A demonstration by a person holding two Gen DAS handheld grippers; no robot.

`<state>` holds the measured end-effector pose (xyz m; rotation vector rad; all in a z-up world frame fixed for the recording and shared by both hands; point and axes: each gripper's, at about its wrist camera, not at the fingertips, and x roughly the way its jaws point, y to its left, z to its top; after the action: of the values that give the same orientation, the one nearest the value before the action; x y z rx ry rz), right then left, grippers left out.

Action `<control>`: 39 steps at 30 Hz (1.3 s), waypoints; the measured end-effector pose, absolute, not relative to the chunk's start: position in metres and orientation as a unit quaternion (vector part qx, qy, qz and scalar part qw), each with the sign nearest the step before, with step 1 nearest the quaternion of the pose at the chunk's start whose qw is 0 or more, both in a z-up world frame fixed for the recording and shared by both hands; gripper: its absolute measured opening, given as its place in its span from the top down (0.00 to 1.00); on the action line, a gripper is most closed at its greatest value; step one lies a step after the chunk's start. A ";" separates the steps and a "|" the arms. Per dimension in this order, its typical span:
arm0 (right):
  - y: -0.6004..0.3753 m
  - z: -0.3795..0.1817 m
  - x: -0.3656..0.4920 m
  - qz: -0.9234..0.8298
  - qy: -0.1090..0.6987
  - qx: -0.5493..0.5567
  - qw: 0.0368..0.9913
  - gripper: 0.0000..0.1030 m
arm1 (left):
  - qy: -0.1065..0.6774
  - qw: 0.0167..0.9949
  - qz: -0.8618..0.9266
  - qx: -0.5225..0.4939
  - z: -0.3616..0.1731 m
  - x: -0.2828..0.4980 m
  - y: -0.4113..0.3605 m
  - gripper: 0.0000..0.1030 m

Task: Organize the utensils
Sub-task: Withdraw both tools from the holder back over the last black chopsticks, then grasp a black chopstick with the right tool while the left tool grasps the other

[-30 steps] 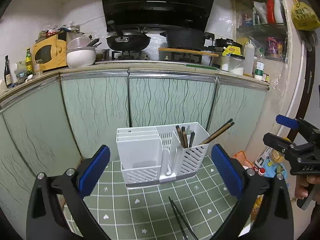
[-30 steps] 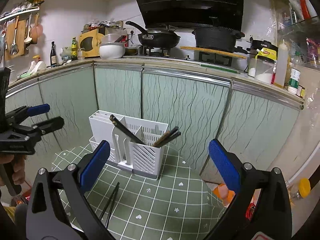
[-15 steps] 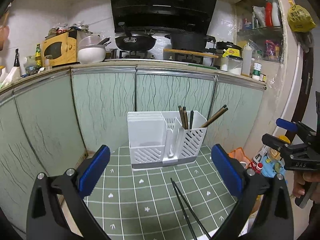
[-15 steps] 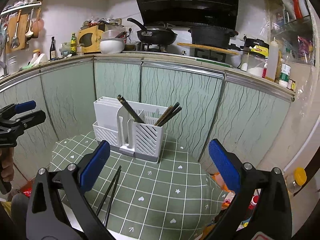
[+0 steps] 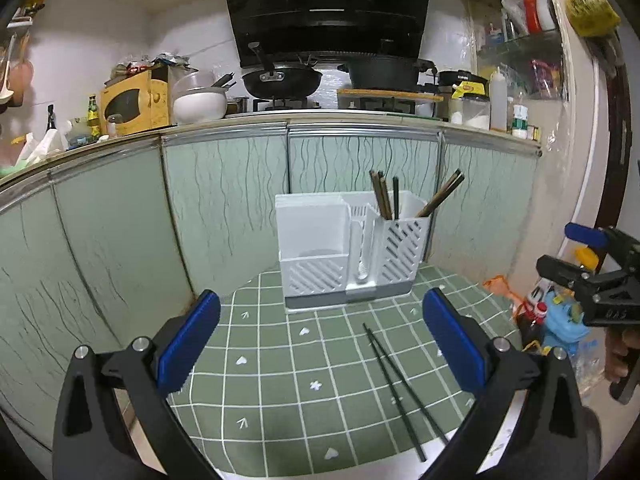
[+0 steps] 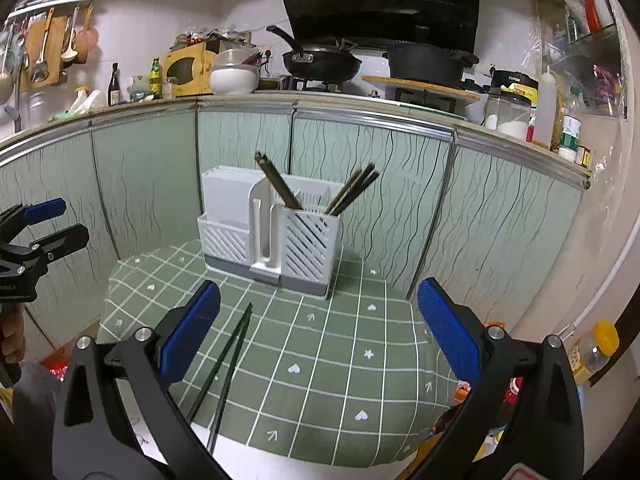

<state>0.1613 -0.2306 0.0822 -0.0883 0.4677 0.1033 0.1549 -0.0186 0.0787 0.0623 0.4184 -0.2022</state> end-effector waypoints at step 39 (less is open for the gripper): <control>-0.182 -0.066 0.143 0.112 0.329 -0.058 0.936 0.26 | 0.281 0.954 -0.096 0.038 -0.059 0.126 -0.018 0.05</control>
<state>0.1432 -0.1820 -0.0662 -0.1192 0.6716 0.2287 0.1258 -0.0177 -0.0593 0.0765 0.5698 -0.1945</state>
